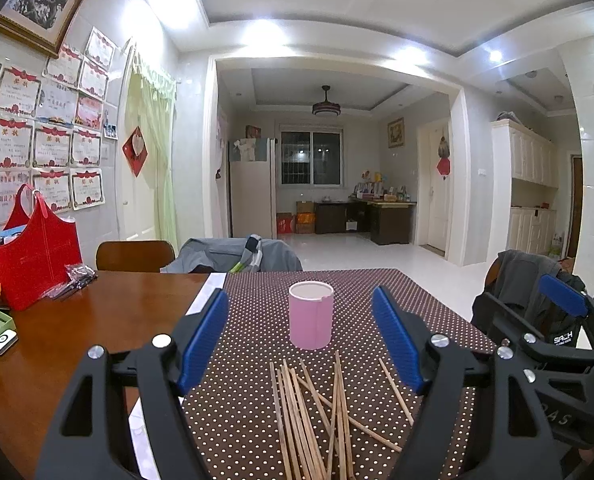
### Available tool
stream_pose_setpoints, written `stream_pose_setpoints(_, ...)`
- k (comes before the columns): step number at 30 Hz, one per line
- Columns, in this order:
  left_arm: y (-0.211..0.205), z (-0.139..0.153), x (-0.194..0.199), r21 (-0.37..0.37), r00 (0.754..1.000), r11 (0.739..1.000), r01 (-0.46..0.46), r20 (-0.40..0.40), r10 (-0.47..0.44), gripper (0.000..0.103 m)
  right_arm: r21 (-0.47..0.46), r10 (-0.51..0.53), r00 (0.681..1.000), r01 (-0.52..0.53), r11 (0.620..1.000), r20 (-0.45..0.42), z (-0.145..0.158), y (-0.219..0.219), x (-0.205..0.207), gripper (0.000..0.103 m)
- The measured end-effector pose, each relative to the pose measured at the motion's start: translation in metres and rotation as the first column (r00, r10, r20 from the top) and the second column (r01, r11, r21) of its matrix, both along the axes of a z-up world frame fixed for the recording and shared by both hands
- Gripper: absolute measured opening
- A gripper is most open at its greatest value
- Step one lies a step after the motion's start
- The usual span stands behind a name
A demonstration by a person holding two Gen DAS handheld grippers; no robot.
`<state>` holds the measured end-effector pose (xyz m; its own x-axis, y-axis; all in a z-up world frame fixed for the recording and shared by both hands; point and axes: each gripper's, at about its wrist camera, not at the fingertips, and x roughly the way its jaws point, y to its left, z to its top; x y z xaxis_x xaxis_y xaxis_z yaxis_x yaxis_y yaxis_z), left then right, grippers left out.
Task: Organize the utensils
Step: 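Lower the right gripper onto a single chopstick and close on it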
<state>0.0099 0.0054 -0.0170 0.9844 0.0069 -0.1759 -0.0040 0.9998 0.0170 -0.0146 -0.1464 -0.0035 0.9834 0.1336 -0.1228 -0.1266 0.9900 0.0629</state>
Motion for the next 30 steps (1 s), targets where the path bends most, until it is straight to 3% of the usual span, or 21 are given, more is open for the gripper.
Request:
stream_pose_setpoints(6,0.001,-0.006,0.019,0.025,0.998,1.0,0.003,-0.063,-0.002,0.073,0.028,0.037,0.994,-0.035,0.999,-0.101,-0.006,0.0,0.019,0.097)
stream_pose_setpoints(10,0.014,-0.016,0.043,-0.018,0.979,0.999,0.049,-0.197,-0.051,0.073,0.069,0.123,0.964,-0.11,0.992,-0.236,-0.019,-0.006,0.046,0.097)
stream_pose_setpoints(13,0.03,-0.026,0.061,-0.06,0.955,0.997,0.045,-0.29,-0.061,0.073,0.038,0.085,0.949,-0.077,0.996,-0.303,-0.031,-0.009,0.06,0.097)
stream_pose_setpoints(15,0.037,-0.036,0.073,-0.065,0.929,0.997,0.041,-0.364,-0.062,0.073,0.03,0.073,0.932,-0.066,0.997,-0.356,-0.038,-0.011,0.07,0.097)
stream_pose_setpoints(19,0.05,-0.069,0.104,-0.073,0.842,0.997,0.038,-0.535,-0.071,0.073,0.015,0.068,0.893,-0.068,0.998,-0.445,-0.058,-0.016,0.09,0.097)
stream_pose_setpoints(23,0.06,-0.098,0.125,-0.126,0.768,0.991,0.05,-0.63,-0.119,0.073,-0.036,0.03,0.865,-0.056,0.998,-0.501,-0.073,-0.019,0.104,0.097)
stream_pose_setpoints(25,0.064,-0.112,0.137,-0.158,0.718,0.986,0.048,-0.681,-0.144,0.073,-0.037,0.031,0.84,-0.06,0.998,-0.541,-0.081,-0.023,0.114,0.096)
stream_pose_setpoints(28,0.065,-0.124,0.151,-0.157,0.678,0.987,0.037,-0.721,-0.14,0.073,-0.011,0.061,0.797,-0.084,0.996,-0.601,-0.091,-0.026,0.131,0.087)
stream_pose_setpoints(30,0.066,-0.129,0.158,-0.142,0.664,0.99,0.022,-0.738,-0.12,0.064,0.004,0.08,0.768,-0.1,0.995,-0.636,-0.098,-0.029,0.141,0.078)
